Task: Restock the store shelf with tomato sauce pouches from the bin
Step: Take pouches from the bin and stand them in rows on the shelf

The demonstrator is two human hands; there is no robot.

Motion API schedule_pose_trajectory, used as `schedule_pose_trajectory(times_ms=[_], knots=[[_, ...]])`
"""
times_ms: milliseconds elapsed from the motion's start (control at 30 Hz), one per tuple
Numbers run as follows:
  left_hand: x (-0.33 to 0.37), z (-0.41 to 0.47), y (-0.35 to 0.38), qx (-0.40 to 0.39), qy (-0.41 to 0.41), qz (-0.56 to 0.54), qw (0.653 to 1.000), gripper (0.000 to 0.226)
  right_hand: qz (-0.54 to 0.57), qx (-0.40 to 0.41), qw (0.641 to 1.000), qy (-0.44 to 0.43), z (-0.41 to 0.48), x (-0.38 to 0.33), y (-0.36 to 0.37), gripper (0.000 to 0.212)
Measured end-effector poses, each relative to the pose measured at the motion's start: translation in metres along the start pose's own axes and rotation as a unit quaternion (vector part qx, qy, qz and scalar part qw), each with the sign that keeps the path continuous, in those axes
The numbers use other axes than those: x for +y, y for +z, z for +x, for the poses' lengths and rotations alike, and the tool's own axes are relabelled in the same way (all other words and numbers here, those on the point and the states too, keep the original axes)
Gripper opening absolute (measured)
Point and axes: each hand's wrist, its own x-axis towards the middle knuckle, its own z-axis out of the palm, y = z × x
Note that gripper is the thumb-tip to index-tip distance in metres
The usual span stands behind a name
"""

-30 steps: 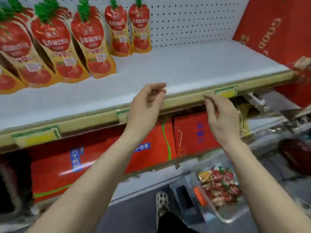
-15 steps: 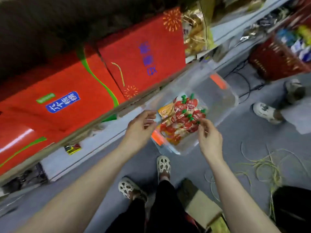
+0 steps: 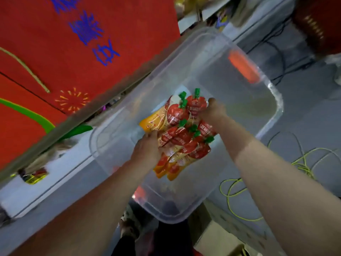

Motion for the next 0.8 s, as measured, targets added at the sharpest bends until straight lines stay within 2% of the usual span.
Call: schedule_pose_trajectory(times_ms=[133, 200, 267, 333, 400, 500, 633, 733, 800], knots=[[0.001, 0.024, 0.011, 0.004, -0.007, 0.018, 1.0, 0.048, 0.142, 0.051, 0.986, 0.077, 0.04, -0.013, 0.017, 0.072], [0.003, 0.029, 0.009, 0.014, -0.012, 0.027, 0.999, 0.039, 0.217, 0.069, 0.968, 0.105, 0.051, -0.012, 0.027, 0.076], [0.002, 0.033, 0.008, 0.018, -0.023, 0.023, 0.999, 0.035, 0.227, 0.056, 0.967, 0.102, 0.056, -0.011, 0.031, 0.074], [0.002, 0.033, 0.005, 0.023, -0.031, 0.01, 0.999, 0.035, 0.21, 0.023, 0.974, 0.077, 0.057, -0.008, 0.028, 0.058], [0.003, 0.03, 0.002, 0.034, -0.022, -0.011, 0.999, 0.037, 0.226, -0.012, 0.972, 0.068, 0.054, -0.005, 0.022, 0.052], [0.004, 0.02, -0.009, 0.057, 0.015, -0.08, 0.995, 0.042, 0.267, 0.021, 0.963, 0.023, 0.04, -0.002, 0.014, 0.041], [0.007, -0.006, -0.032, 0.11, 0.075, -0.166, 0.977, 0.039, 0.368, 0.068, 0.923, -0.094, -0.002, 0.0, -0.007, 0.015], [0.016, -0.037, -0.051, 0.123, 0.079, -0.244, 0.959, 0.03, 0.403, 0.071, 0.894, -0.183, -0.039, 0.004, -0.028, 0.013], [0.021, -0.06, -0.064, 0.108, 0.063, -0.326, 0.937, 0.034, 0.42, 0.062, 0.883, -0.202, -0.068, 0.003, -0.042, 0.014]])
